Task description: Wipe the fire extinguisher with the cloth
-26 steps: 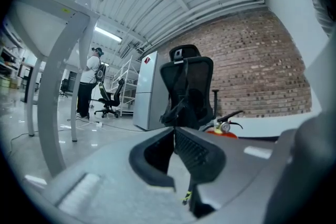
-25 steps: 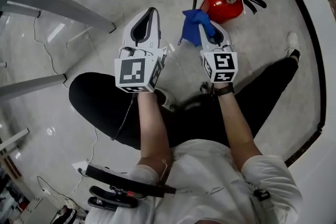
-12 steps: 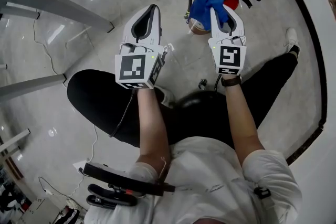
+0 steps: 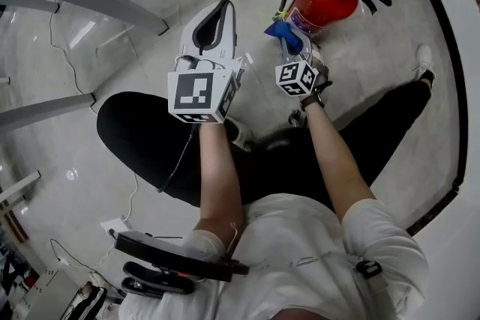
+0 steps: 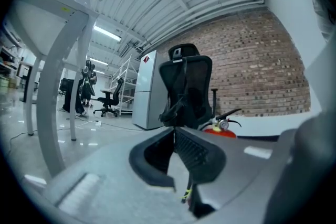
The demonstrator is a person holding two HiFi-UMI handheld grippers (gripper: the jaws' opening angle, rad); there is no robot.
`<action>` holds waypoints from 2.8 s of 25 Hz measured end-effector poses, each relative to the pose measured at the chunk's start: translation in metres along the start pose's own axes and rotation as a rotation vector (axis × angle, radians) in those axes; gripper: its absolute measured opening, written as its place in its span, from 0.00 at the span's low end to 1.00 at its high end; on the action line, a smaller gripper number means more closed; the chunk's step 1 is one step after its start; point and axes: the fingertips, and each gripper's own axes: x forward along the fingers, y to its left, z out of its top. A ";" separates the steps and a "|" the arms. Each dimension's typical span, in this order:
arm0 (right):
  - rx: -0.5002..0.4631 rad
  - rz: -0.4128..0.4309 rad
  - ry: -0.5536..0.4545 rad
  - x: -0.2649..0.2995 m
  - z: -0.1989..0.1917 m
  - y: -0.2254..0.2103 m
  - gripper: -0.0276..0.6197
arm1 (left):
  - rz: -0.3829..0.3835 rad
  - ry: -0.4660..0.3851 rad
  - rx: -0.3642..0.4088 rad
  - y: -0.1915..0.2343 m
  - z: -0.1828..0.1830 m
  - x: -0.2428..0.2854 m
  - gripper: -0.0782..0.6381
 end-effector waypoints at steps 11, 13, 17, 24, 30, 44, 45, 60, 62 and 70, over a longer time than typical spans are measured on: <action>0.331 0.197 0.506 0.055 -0.164 0.060 0.15 | -0.006 0.029 0.000 0.001 -0.010 0.001 0.12; 0.344 0.220 0.504 0.051 -0.157 0.053 0.15 | -0.011 0.021 -0.003 0.000 -0.008 0.001 0.12; 0.353 0.285 0.272 0.025 -0.093 0.044 0.15 | -0.027 0.024 -0.031 -0.014 0.002 0.005 0.12; 0.406 0.215 -0.291 -0.102 0.082 -0.056 0.16 | -0.075 0.002 -0.027 -0.039 0.016 0.009 0.12; 0.303 0.003 -0.523 -0.186 0.156 -0.175 0.16 | -0.113 -0.013 -0.016 -0.054 0.021 0.011 0.12; -0.089 -0.013 -0.520 -0.142 0.124 -0.139 0.15 | -0.056 -0.010 -0.014 -0.054 0.016 0.007 0.12; -0.124 -0.013 -0.519 -0.141 0.123 -0.132 0.15 | -0.058 -0.005 -0.013 -0.058 0.014 0.007 0.12; -0.419 0.328 -0.001 0.028 -0.098 0.067 0.15 | -0.062 0.081 0.022 -0.105 0.004 0.022 0.12; -0.439 0.380 0.085 0.038 -0.123 0.080 0.15 | -0.058 0.086 0.030 -0.101 0.003 0.021 0.12; -0.081 0.522 0.000 0.015 -0.102 0.078 0.15 | 0.003 0.074 0.035 -0.093 0.004 0.028 0.12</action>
